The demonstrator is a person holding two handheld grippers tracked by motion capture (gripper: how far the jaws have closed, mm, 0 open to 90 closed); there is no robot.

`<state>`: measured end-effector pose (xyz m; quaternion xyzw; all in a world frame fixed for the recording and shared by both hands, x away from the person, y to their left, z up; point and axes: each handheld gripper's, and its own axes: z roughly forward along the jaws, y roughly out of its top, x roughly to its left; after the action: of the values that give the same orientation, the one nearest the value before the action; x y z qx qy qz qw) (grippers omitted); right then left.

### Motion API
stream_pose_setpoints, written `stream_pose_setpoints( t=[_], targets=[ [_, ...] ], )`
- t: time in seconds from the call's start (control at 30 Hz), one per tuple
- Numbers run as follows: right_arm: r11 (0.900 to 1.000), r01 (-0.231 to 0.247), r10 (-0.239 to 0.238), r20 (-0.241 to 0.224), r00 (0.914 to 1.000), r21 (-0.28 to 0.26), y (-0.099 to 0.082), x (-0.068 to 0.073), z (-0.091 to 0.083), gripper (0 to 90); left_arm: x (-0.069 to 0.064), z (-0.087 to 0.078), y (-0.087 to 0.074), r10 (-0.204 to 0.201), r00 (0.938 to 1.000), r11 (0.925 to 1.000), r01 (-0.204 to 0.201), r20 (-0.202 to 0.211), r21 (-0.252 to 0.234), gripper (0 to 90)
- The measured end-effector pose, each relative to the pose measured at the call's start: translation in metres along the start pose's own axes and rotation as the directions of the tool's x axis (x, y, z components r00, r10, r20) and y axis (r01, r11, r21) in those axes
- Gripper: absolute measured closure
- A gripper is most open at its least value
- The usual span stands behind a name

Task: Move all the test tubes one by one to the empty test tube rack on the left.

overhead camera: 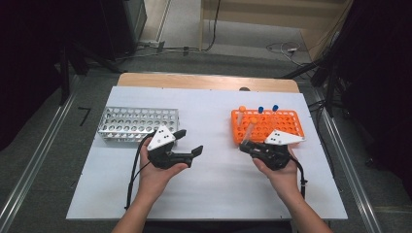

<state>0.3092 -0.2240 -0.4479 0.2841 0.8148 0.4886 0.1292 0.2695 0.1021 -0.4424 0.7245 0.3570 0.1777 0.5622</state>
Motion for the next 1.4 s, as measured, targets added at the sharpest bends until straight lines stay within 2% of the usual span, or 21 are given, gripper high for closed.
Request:
stream_pose_setpoints(
  t=[0.1, 0.13, 0.23, 0.3, 0.33, 0.37, 0.4, 0.43, 0.6, 0.73, 0.8, 0.97, 1.27, 1.3, 1.4],
  targets=[
    [0.9995, 0.030, -0.030, -0.020, 0.9993, 0.012, 0.001, 0.011, 0.009, 74.4, -0.008, 0.005, 0.000, 0.011, 0.9994, 0.9997, -0.012, 0.031, 0.021, 27.6],
    [0.9991, 0.039, -0.039, -0.023, 0.9990, 0.015, 0.002, 0.015, 0.011, 74.4, -0.012, 0.007, 0.001, 0.016, 0.9981, 0.9994, -0.018, 0.060, 0.031, 28.6],
    [0.9979, 0.059, -0.058, -0.037, 0.9976, 0.027, 0.003, 0.024, 0.018, 74.4, -0.017, 0.008, 0.002, 0.020, 0.9966, 0.9992, -0.023, 0.080, 0.034, 33.2],
    [0.9960, 0.079, -0.078, -0.043, 0.9961, 0.040, 0.003, 0.029, 0.022, 74.4, -0.020, 0.010, 0.003, 0.023, 0.9940, 0.9991, -0.026, 0.107, 0.034, 37.8],
    [0.9948, 0.090, -0.088, -0.047, 0.9950, 0.047, 0.003, 0.032, 0.024, 74.4, -0.023, 0.012, 0.004, 0.029, 0.9906, 0.9985, -0.035, 0.134, 0.041, 39.9],
    [0.9937, 0.100, -0.097, -0.051, 0.9940, 0.051, 0.003, 0.035, 0.026, 74.4, -0.023, 0.012, 0.004, 0.029, 0.9906, 0.9985, -0.035, 0.134, 0.041, 42.1],
    [0.9937, 0.100, -0.097, -0.051, 0.9940, 0.051, 0.003, 0.035, 0.026, 74.4, -0.025, 0.013, 0.004, 0.030, 0.9885, 0.9982, -0.037, 0.148, 0.048, 42.1],
    [0.9924, 0.109, -0.106, -0.064, 0.9924, 0.057, 0.003, 0.040, 0.029, 74.4, -0.029, 0.016, 0.005, 0.037, 0.9848, 0.9973, -0.047, 0.170, 0.057, 47.0],
    [0.9867, 0.143, -0.137, -0.090, 0.9866, 0.076, 0.004, 0.054, 0.036, 74.4, -0.035, 0.021, 0.004, 0.047, 0.9810, 0.9962, -0.059, 0.188, 0.063, 54.5],
    [0.9845, 0.157, -0.149, -0.104, 0.9834, 0.078, 0.005, 0.061, 0.038, 74.4, -0.037, 0.022, 0.003, 0.051, 0.9809, 0.9954, -0.065, 0.188, 0.070, 60.4],
    [0.9836, 0.163, -0.153, -0.116, 0.9814, 0.077, 0.005, 0.063, 0.039, 74.4, -0.040, 0.024, 0.002, 0.066, 0.9825, 0.9936, -0.081, 0.174, 0.078, 64.0],
    [0.9833, 0.168, -0.157, -0.144, 0.9770, 0.070, 0.005, 0.066, 0.039, 74.4, -0.041, 0.025, 0.001, 0.077, 0.9807, 0.9921, -0.093, 0.180, 0.085, 73.0],
    [0.9862, 0.147, -0.132, -0.171, 0.9764, 0.076, 0.005, 0.063, 0.040, 73.6, -0.042, 0.024, 0.001, 0.108, 0.9803, 0.9892, -0.123, 0.165, 0.080, 75.9],
    [0.9868, 0.146, -0.132, -0.173, 0.9759, 0.070, 0.004, 0.063, 0.040, 72.2, -0.042, 0.023, 0.001, 0.110, 0.9815, 0.9898, -0.122, 0.157, 0.073, 75.9],
    [0.9883, 0.145, -0.134, -0.185, 0.9734, 0.046, 0.004, 0.062, 0.037, 58.4, -0.039, 0.021, 0.002, 0.108, 0.9843, 0.9908, -0.118, 0.140, 0.066, 76.0]
  ],
)
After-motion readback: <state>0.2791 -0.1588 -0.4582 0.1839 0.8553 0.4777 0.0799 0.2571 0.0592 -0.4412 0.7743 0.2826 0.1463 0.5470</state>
